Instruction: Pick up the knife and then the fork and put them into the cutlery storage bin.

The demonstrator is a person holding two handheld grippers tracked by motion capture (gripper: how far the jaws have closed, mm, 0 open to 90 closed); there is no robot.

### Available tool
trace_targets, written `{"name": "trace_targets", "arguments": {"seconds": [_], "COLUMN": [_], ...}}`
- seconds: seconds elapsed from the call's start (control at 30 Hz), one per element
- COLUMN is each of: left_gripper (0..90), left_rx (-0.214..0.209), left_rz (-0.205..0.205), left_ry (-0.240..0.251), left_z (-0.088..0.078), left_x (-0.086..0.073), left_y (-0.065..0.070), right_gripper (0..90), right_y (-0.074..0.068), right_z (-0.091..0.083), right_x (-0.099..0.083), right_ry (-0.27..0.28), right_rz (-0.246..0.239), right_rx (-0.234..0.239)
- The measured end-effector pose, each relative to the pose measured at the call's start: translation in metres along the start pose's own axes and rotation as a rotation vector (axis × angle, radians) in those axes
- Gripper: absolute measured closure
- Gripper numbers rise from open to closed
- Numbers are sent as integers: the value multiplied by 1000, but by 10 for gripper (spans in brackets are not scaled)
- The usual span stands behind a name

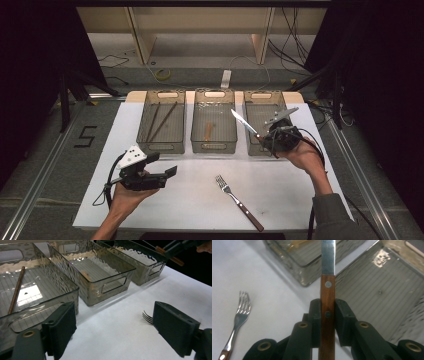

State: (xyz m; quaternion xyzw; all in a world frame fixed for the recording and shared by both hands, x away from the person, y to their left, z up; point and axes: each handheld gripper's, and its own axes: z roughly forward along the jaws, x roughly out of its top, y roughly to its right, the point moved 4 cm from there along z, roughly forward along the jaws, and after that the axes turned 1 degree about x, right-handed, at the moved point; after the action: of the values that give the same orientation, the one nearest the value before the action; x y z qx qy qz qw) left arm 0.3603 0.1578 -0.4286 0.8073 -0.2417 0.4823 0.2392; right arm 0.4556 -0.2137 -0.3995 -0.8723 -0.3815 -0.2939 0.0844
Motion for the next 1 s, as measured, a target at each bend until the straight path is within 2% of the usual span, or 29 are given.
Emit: {"name": "trace_targets", "arguments": {"seconds": [0.23, 0.47, 0.57, 1.0], "left_gripper": [185, 186, 185, 185], "left_rx": [-1, -1, -1, -2], "left_rz": [0, 1, 2, 3], "left_ry": [-1, 0, -1, 1], "left_z": [0, 0, 0, -1], "left_x": [0, 0, 0, 0], "left_y": [0, 0, 0, 0], "right_gripper": [770, 770, 769, 767], "right_y": [20, 42, 51, 72], "right_z": [8, 15, 21, 47], "right_x": [10, 19, 21, 24], "right_ry": [3, 1, -17, -71], "right_rz": [56, 130, 159, 253], "right_rx": [-17, -61, -85, -128]}}
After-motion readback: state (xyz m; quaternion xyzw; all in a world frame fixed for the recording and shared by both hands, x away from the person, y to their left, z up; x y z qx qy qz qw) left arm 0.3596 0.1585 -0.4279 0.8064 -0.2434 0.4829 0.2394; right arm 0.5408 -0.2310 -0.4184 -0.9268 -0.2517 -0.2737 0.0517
